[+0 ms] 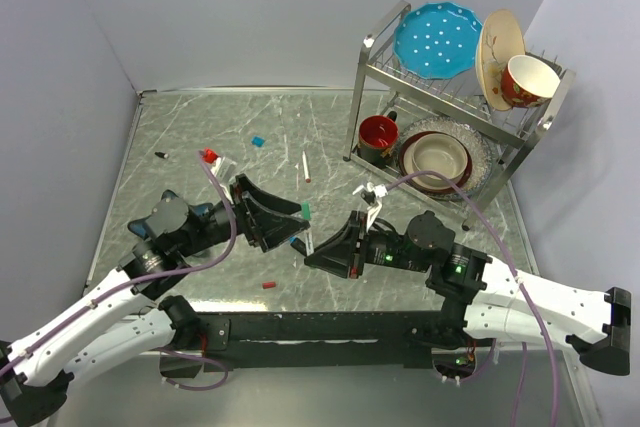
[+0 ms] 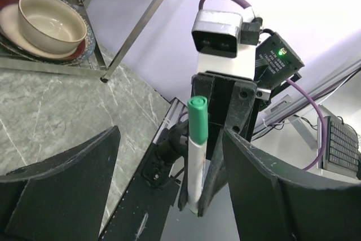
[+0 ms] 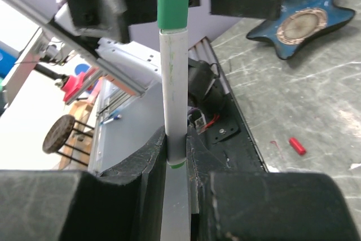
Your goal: Insert the pens into the pen caps
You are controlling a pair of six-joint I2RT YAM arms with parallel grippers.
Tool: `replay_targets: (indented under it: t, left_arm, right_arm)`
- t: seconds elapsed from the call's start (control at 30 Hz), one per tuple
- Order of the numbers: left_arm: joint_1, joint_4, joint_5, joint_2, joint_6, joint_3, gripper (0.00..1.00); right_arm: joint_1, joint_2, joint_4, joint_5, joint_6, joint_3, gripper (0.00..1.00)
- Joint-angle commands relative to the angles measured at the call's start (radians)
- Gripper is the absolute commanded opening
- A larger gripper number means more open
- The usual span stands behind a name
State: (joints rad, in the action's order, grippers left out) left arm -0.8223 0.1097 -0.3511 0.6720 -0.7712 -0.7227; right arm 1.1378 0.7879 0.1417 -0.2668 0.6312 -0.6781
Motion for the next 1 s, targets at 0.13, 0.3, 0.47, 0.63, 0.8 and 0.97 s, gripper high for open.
replay_targets:
  t: [0.13, 0.3, 0.47, 0.63, 0.8, 0.97]
  left_arm:
    - [-0.001, 0.044, -0.015, 0.018, 0.041, -0.086, 0.75]
    - [-0.001, 0.053, -0.017, 0.018, 0.044, -0.093, 0.74]
    - [-0.001, 0.058, -0.020, 0.024, 0.044, -0.099, 0.70]
    - [-0.001, 0.056, -0.025, 0.031, 0.044, -0.103, 0.58]
    - [-0.001, 0.140, -0.095, 0.024, -0.014, -0.052, 0.13]
    - [-0.001, 0.304, -0.219, -0.006, -0.166, 0.074, 0.01]
  right_arm:
    - [0.022, 0.008, 0.087, -0.063, 0.009, 0.008, 0.00]
    - [0.025, 0.016, 0.094, -0.066, 0.010, 0.006, 0.00]
    - [0.033, 0.016, 0.095, -0.071, 0.012, 0.006, 0.00]
    - [0.033, 0.017, 0.101, -0.077, 0.015, 0.008, 0.00]
    - [0.036, 0.016, 0.116, -0.052, 0.021, -0.003, 0.00]
    - [0.034, -0.015, 0.191, 0.023, 0.021, -0.026, 0.00]
